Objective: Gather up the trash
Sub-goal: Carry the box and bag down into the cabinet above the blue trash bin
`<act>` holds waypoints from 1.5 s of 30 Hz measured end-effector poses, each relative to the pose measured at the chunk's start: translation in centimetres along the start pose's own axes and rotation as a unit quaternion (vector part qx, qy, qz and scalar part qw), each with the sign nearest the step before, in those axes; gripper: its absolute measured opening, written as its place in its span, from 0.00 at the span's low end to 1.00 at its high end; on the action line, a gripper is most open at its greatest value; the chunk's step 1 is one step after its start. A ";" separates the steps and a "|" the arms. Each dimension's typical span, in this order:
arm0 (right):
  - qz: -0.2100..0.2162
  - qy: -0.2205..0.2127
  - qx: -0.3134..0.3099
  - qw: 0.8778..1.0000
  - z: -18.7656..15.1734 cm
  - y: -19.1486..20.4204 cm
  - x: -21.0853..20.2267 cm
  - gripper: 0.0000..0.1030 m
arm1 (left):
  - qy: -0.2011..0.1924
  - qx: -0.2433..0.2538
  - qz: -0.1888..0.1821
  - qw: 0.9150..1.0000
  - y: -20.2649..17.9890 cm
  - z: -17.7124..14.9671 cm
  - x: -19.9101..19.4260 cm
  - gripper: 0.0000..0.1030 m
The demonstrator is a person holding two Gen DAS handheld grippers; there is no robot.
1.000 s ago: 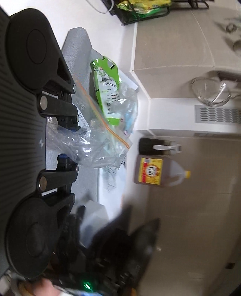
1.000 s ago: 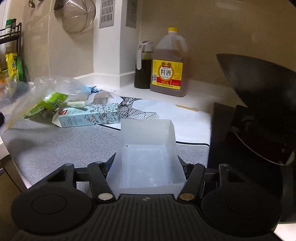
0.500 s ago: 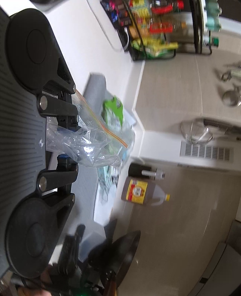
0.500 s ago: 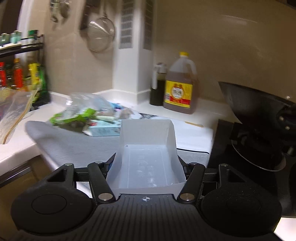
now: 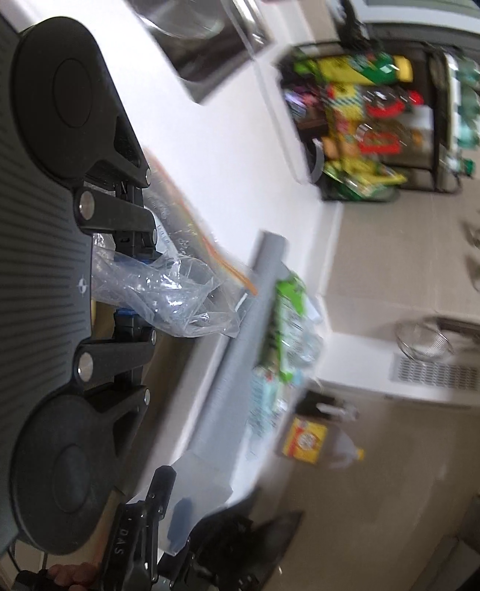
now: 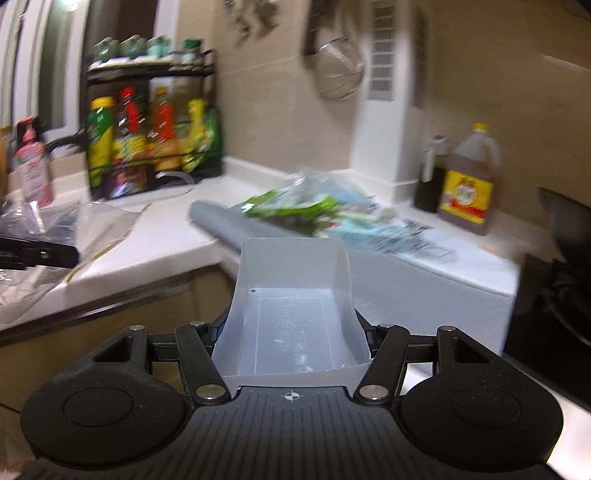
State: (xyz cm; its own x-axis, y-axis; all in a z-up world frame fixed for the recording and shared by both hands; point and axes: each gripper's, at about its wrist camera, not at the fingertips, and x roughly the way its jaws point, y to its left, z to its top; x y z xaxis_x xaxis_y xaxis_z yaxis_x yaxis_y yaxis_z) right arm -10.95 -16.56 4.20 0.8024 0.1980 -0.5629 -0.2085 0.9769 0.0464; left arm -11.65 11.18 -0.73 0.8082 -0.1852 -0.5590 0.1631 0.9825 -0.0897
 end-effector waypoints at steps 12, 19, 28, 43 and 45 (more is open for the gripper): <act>0.033 0.078 -0.030 0.996 -4.3 3.7 1.3 0.61 | 0.093 0.005 -0.013 0.996 -0.5 -5.0 1.5 0.21; 0.037 0.087 -0.030 0.995 -4.6 3.8 1.8 0.61 | 0.100 0.018 -0.030 0.994 -1.2 -5.1 1.7 0.21; 0.038 0.093 -0.029 0.995 -4.7 3.6 2.1 0.61 | 0.099 0.030 -0.027 0.994 -1.8 -4.4 2.1 0.21; 0.041 0.102 -0.033 0.993 -4.9 3.6 2.7 0.61 | 0.120 0.022 -0.035 0.992 -1.8 -4.0 3.4 0.21; 0.042 0.104 -0.033 0.993 -4.9 3.6 2.8 0.61 | 0.121 0.022 -0.034 0.992 -1.8 -4.0 3.5 0.21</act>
State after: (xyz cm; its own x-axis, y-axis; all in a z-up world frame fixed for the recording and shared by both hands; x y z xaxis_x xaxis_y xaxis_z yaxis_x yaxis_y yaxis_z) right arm -12.21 -12.91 -1.22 0.6494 0.2505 -0.7180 -0.3104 0.9493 0.0503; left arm -11.35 8.81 -5.83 0.6349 -0.2366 -0.7354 0.2414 0.9650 -0.1021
